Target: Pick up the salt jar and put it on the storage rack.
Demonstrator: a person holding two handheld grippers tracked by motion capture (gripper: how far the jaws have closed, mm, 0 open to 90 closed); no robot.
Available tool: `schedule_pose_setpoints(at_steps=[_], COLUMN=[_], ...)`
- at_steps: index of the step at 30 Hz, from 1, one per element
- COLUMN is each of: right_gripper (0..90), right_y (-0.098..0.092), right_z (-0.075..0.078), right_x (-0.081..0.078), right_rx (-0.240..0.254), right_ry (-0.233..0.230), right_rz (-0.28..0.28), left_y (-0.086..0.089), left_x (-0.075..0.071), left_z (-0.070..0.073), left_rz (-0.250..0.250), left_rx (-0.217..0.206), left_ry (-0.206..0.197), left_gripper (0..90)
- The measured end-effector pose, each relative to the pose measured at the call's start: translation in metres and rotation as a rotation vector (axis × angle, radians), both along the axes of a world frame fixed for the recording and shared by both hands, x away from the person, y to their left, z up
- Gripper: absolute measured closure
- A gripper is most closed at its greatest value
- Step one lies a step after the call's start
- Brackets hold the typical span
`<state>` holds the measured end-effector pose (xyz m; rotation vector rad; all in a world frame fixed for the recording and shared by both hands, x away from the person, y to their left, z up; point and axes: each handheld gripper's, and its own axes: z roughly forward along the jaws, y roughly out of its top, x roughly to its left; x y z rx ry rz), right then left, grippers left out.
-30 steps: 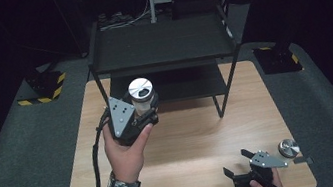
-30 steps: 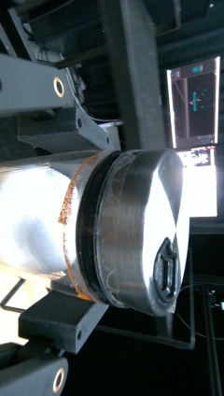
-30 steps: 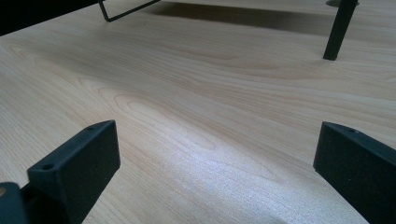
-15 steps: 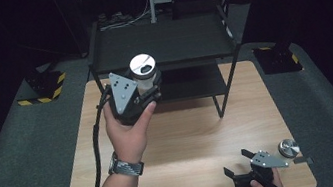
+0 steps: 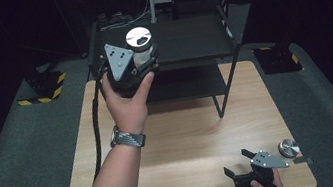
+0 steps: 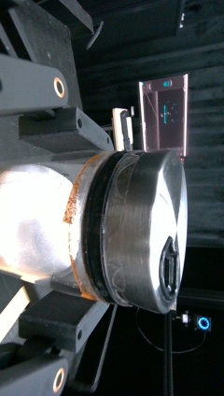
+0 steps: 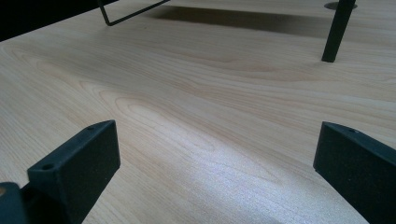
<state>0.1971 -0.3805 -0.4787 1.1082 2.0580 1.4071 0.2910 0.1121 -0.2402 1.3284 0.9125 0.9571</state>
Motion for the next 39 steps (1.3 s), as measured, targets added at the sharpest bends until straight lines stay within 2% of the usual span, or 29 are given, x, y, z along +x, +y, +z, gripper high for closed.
schedule_pose_setpoints(at_steps=[5, 7, 8, 10, 11, 15, 21, 31, 39], right_gripper=[0.1, 0.1, 0.1, 0.1, 0.1, 0.1, 0.1, 0.1, 0.2], right_y=[-0.001, -0.001, -0.001, -0.001, -0.002, -0.003, -0.004, -0.006, -0.006], right_z=[-0.001, -0.001, -0.001, -0.001, -0.001, -0.001, -0.001, -0.002, -0.002], right_x=[0.0, 0.0, 0.0, -0.001, -0.001, -0.001, -0.001, 0.0, 0.0], right_rx=[0.004, 0.003, 0.003, 0.003, 0.004, 0.01, 0.012, 0.019, 0.018], right_ry=[-0.002, -0.003, -0.003, -0.005, -0.004, -0.002, -0.002, -0.004, -0.003], right_rz=[0.0, 0.001, 0.001, 0.002, 0.001, 0.001, 0.007, 0.016, 0.017], left_y=[-0.003, -0.005, -0.005, -0.009, -0.011, -0.016, -0.026, -0.034, -0.034], left_x=[0.018, 0.03, 0.03, 0.037, 0.043, 0.053, 0.071, 0.083, 0.086], left_z=[0.001, 0.004, 0.004, 0.006, 0.008, 0.011, 0.014, 0.013, 0.007], left_rz=[0.029, 0.041, 0.041, 0.058, 0.063, 0.079, 0.093, 0.106, 0.107], left_rx=[-0.013, -0.017, -0.017, 0.004, 0.009, 0.021, 0.02, 0.012, -0.009], left_ry=[0.017, 0.035, 0.035, 0.039, 0.047, 0.056, 0.08, 0.111, 0.103], left_gripper=[31.2, 31.2, 31.2, 31.2, 31.2, 31.2, 31.2, 31.2, 31.1])
